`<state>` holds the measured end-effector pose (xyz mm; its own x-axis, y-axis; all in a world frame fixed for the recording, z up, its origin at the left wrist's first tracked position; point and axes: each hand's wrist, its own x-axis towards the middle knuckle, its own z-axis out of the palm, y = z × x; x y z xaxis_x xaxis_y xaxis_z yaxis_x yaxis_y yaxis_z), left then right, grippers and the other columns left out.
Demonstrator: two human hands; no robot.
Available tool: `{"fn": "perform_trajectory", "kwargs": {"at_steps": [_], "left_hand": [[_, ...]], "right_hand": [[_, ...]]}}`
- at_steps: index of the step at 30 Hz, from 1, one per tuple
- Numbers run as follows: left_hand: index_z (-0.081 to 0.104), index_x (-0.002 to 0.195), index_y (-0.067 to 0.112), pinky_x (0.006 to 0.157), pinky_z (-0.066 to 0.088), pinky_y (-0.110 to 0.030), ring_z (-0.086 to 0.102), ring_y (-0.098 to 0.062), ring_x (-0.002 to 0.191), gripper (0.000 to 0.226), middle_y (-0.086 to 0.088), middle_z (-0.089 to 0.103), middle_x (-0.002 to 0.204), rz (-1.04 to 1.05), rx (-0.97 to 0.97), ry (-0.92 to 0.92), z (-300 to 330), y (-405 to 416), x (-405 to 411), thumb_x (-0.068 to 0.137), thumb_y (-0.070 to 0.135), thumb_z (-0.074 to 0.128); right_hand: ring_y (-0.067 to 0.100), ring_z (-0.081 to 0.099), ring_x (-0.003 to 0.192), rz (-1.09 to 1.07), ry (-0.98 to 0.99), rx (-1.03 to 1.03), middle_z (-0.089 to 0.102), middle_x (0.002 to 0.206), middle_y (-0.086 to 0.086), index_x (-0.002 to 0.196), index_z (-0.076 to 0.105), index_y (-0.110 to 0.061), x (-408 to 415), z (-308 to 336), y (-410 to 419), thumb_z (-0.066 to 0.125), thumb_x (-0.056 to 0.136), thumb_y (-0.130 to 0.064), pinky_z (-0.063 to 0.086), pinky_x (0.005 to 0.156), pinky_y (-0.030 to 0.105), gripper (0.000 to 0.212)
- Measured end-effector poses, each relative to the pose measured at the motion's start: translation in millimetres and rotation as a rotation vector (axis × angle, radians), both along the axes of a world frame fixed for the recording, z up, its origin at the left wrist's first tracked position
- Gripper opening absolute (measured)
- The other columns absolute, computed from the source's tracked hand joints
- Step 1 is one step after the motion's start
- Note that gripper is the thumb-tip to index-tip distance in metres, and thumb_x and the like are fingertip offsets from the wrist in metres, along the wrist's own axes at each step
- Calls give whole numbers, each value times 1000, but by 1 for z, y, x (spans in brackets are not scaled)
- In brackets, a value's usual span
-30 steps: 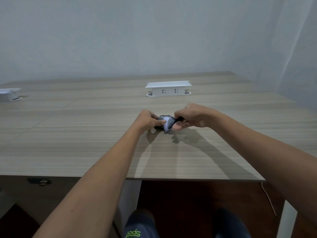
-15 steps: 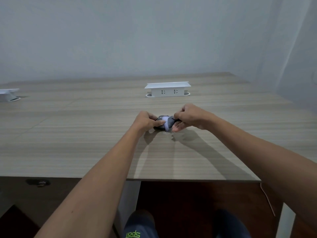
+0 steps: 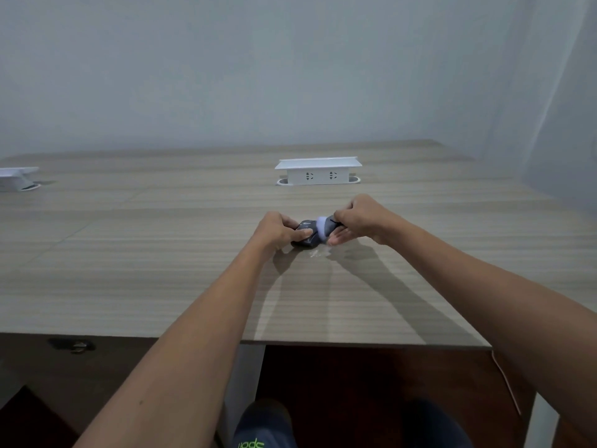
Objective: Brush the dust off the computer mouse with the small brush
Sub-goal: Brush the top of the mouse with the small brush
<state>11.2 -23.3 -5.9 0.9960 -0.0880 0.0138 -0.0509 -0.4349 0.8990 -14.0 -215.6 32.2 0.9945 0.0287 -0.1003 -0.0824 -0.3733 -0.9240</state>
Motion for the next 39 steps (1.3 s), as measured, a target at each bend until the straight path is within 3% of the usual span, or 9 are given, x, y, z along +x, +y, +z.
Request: {"fn": "perform_trajectory", "kwargs": {"at_steps": [3, 8, 11, 15, 19, 22, 30, 36, 39], "left_hand": [[76, 105, -6, 80, 53, -43, 62, -22, 85, 32, -26, 75, 103, 5, 2, -11, -1, 0, 0, 80, 12, 83], [76, 104, -4, 82, 55, -42, 64, -22, 85, 29, -23, 75, 103, 6, 14, -20, -1, 1, 1, 81, 12, 82], [76, 104, -5, 70, 49, -36, 62, -21, 82, 31, -17, 73, 93, 12, 38, -12, 0, 0, 1, 81, 14, 82], [77, 104, -5, 73, 49, -36, 61, -22, 82, 33, -24, 76, 104, 35, 58, -5, 1, -2, 2, 80, 16, 83], [77, 103, -4, 86, 57, -47, 64, -22, 84, 34, -23, 76, 106, 43, 79, -12, 0, -3, 3, 80, 19, 84], [76, 106, -2, 86, 56, -42, 64, -20, 87, 35, -19, 76, 106, 46, 75, -9, 0, -3, 4, 80, 19, 83], [75, 108, -4, 88, 56, -45, 63, -23, 86, 35, -23, 75, 110, 34, 83, 5, 3, -4, 1, 82, 17, 82], [75, 107, -6, 75, 52, -40, 60, -22, 83, 34, -27, 74, 110, 17, 97, -11, 2, -4, 0, 83, 16, 80], [75, 111, -4, 83, 56, -42, 63, -24, 87, 33, -24, 74, 110, 25, 120, -6, 3, -5, -1, 85, 16, 79]], "right_hand": [[39, 77, 85, -29, -1, -27, 74, 84, 30, 103, 69, 21, 0, -3, 2, 53, 90, 5, 61, 90, 45, 26], [24, 76, 63, 115, 109, 32, 77, 72, 20, 80, 69, 16, -8, 2, 5, 52, 93, 4, 64, 62, 25, 25], [28, 76, 66, 42, 58, 40, 76, 73, 24, 87, 68, 20, -1, 4, 6, 49, 92, 4, 66, 71, 32, 25], [38, 76, 81, -71, -68, -30, 74, 86, 33, 91, 72, 17, 7, -1, 4, 56, 87, 6, 62, 88, 46, 19], [37, 78, 72, -11, -108, -54, 74, 75, 31, 73, 76, 10, 6, -9, 3, 55, 83, 5, 65, 75, 40, 24], [32, 77, 65, 148, -44, 7, 75, 75, 30, 61, 78, 1, 6, -5, 6, 51, 85, 0, 62, 59, 28, 37], [32, 77, 62, 1, -196, -179, 74, 69, 28, 77, 72, 17, 16, -6, 2, 54, 82, 3, 66, 68, 37, 24], [30, 75, 58, 186, -130, -174, 74, 67, 24, 77, 75, 11, 6, 0, 2, 55, 83, -1, 63, 55, 31, 24], [31, 76, 56, 134, -191, -277, 74, 60, 20, 73, 72, 11, 7, 2, 3, 49, 84, 2, 63, 54, 33, 27]]}}
